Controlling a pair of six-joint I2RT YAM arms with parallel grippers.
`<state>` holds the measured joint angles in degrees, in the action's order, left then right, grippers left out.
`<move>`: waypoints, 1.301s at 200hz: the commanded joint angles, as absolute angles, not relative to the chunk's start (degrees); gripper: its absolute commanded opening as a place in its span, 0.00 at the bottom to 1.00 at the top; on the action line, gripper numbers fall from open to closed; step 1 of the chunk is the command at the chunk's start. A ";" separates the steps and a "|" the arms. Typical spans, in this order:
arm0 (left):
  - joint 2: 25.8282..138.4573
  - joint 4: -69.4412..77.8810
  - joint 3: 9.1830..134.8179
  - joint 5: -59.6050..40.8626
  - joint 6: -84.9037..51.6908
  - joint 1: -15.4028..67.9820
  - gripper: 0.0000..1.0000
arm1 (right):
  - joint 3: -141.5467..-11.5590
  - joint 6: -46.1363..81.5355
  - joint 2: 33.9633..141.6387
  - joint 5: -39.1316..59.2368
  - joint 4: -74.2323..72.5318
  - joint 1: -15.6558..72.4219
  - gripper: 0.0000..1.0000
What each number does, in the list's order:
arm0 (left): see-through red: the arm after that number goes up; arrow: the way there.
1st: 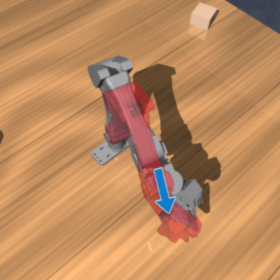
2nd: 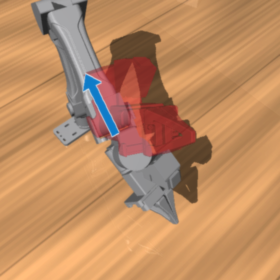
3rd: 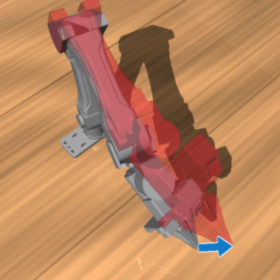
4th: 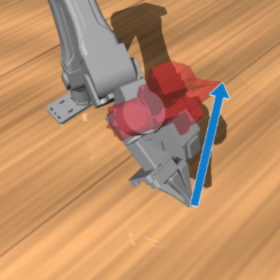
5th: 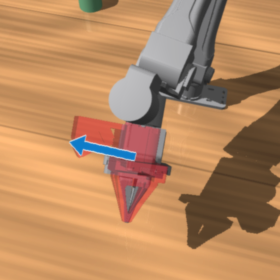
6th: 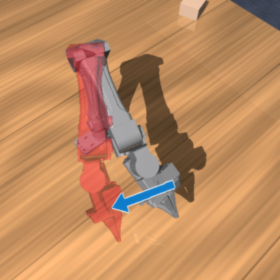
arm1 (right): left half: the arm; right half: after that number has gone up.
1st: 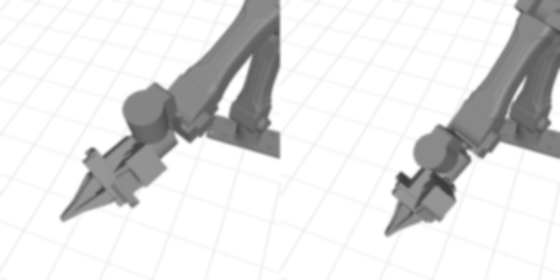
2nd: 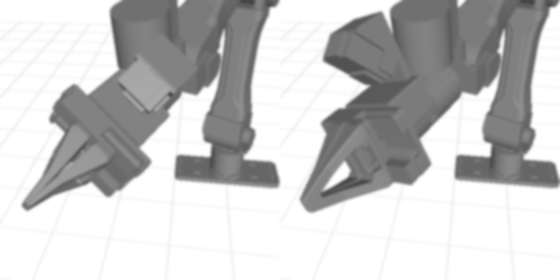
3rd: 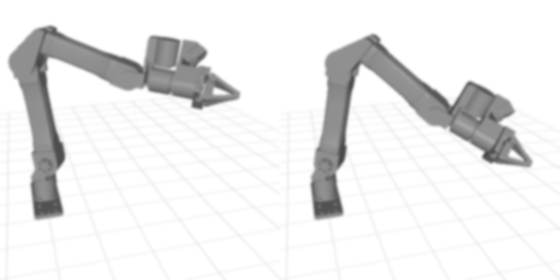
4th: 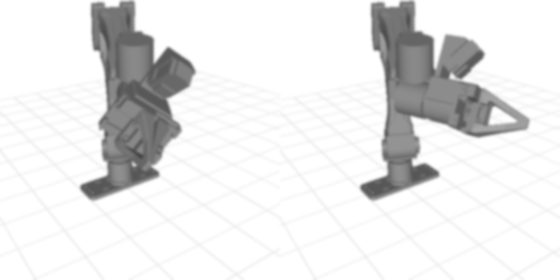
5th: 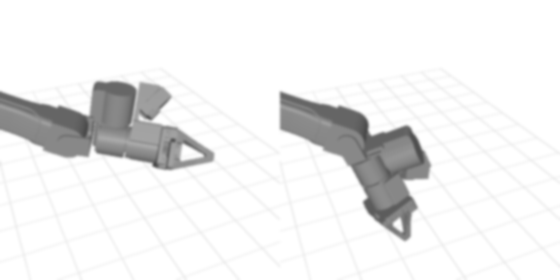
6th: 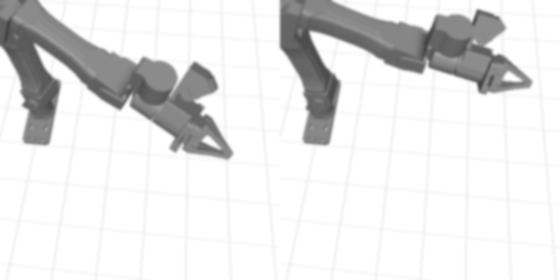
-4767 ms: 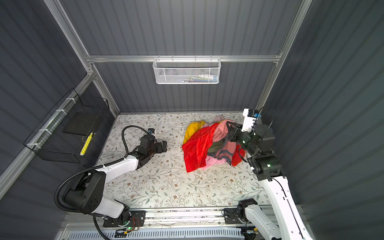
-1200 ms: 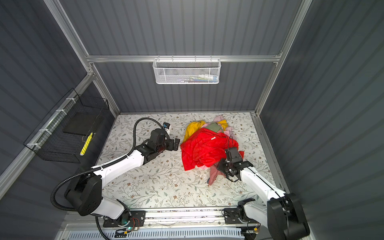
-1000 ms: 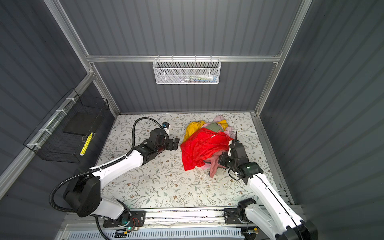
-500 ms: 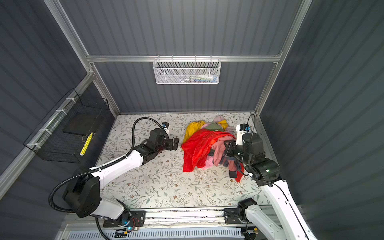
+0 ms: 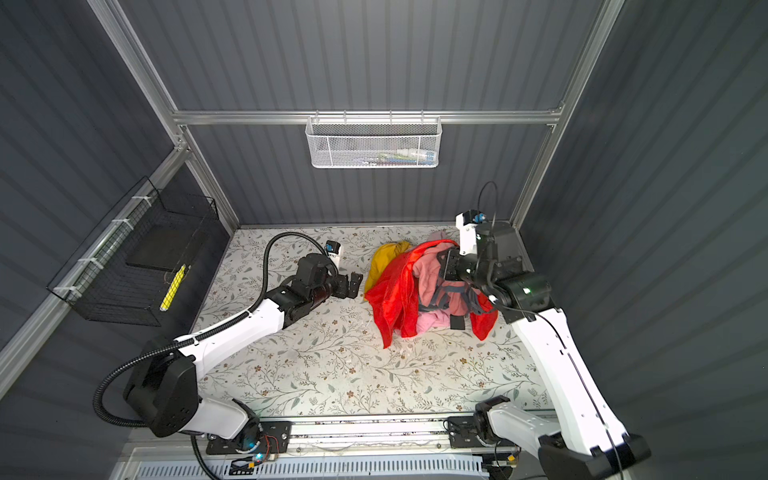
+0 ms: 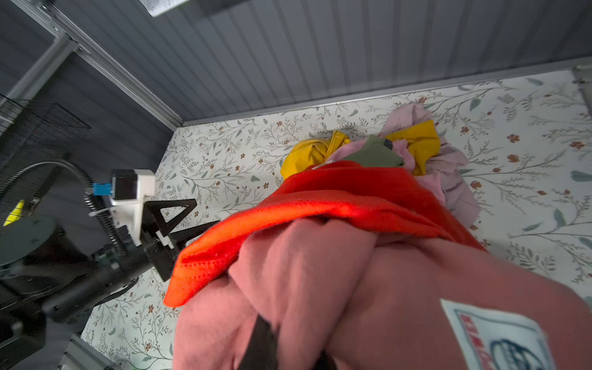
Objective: Pick out a specific cloth from the pile
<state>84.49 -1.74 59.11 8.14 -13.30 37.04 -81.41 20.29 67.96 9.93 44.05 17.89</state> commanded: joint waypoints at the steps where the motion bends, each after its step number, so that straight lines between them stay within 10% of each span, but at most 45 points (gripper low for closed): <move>1: 82.55 -2.15 60.12 6.03 -14.44 36.91 1.00 | -80.70 18.20 74.05 11.57 45.16 18.02 0.00; 65: 85.00 -4.14 60.70 3.67 -16.46 36.91 1.00 | -80.92 16.42 92.80 9.44 47.16 21.36 0.00; 171: 99.90 -4.90 75.16 -10.23 -8.35 39.16 0.99 | -69.87 18.12 87.35 10.19 42.57 21.71 0.00; 225: 109.64 -11.01 86.59 -16.97 -3.55 43.62 0.89 | -68.27 19.42 84.26 11.30 40.20 20.91 0.00; 260: 114.82 -13.82 91.24 -15.76 -4.28 44.43 0.66 | -69.07 19.78 82.15 13.23 39.88 20.83 0.00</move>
<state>111.59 -9.72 87.46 -14.83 -5.17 43.88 -68.58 19.14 84.33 11.18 41.25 21.02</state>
